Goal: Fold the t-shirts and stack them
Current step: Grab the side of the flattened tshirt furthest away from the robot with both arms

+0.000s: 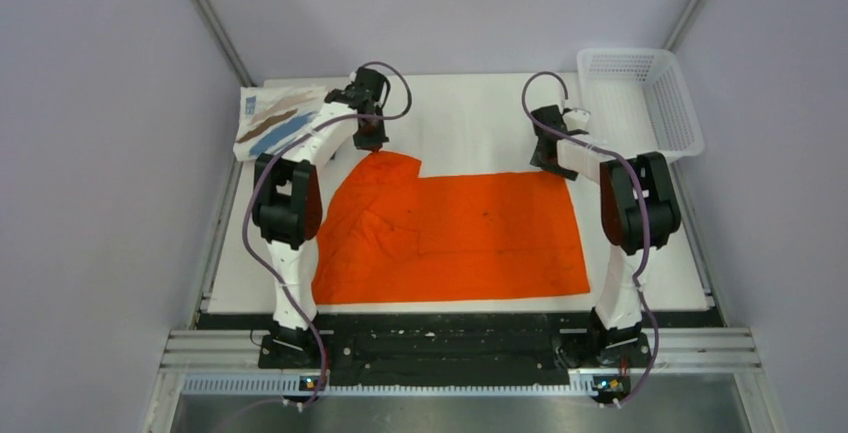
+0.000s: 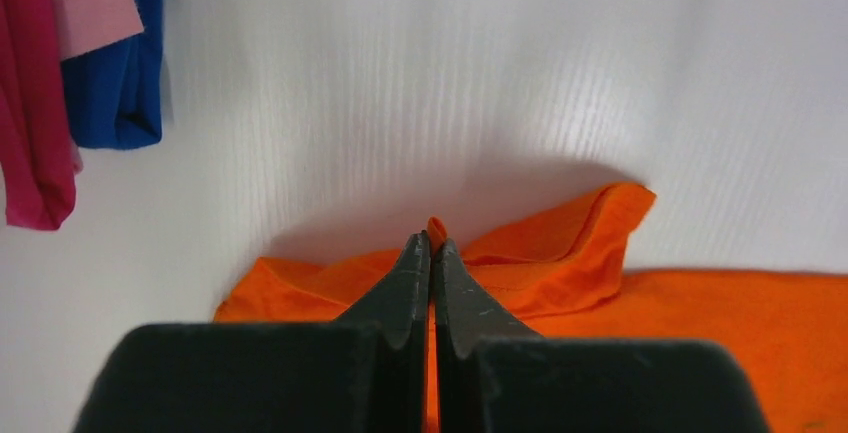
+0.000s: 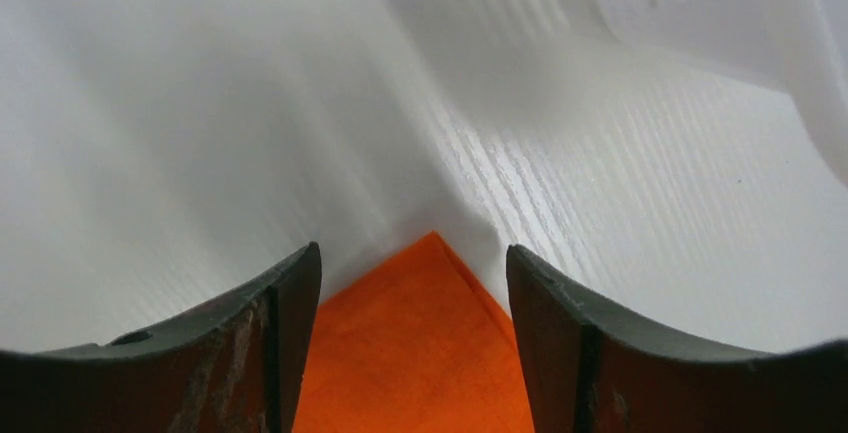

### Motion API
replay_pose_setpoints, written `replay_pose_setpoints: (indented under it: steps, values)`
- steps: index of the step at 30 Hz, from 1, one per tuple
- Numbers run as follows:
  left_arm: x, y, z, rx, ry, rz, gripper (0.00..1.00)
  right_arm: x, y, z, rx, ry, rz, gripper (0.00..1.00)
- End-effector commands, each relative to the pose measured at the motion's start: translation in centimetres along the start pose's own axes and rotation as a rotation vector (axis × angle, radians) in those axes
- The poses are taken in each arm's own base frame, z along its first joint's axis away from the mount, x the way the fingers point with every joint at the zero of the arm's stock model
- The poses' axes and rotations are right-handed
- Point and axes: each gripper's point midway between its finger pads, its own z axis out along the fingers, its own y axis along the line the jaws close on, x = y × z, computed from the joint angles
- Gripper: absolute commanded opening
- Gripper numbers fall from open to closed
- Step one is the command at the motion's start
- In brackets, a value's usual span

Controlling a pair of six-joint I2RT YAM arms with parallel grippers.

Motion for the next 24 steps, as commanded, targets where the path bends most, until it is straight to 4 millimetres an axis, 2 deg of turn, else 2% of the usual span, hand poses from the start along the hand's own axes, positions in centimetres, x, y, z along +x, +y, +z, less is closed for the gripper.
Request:
replay_pose_setpoints:
  steps: [1, 6, 11, 16, 20, 24]
  values:
    - [-1.2, -1.0, -3.4, 0.053, -0.082, -0.009, 0.00, -0.5, -0.6, -0.3, 0.030, -0.005, 0.002, 0.64]
    - [-0.4, -1.1, -4.7, 0.057, -0.096, -0.012, 0.00, 1.1, -2.1, -0.5, 0.060, 0.010, 0.011, 0.58]
    - [0.5, -0.8, -5.8, 0.055, -0.105, -0.020, 0.00, 2.0, -2.7, -0.7, 0.066, 0.017, 0.027, 0.37]
    - [1.4, -0.6, -6.7, 0.072, -0.117, -0.012, 0.00, 0.3, -2.2, -0.9, 0.053, -0.038, 0.043, 0.16]
    - [1.8, -0.5, -7.5, 0.082, -0.130, -0.003, 0.00, -2.0, -1.5, -1.7, 0.016, -0.102, 0.048, 0.00]
    - [2.6, -0.6, -8.4, 0.104, -0.140, -0.005, 0.00, -3.4, -1.5, -3.7, -0.037, -0.165, 0.048, 0.00]
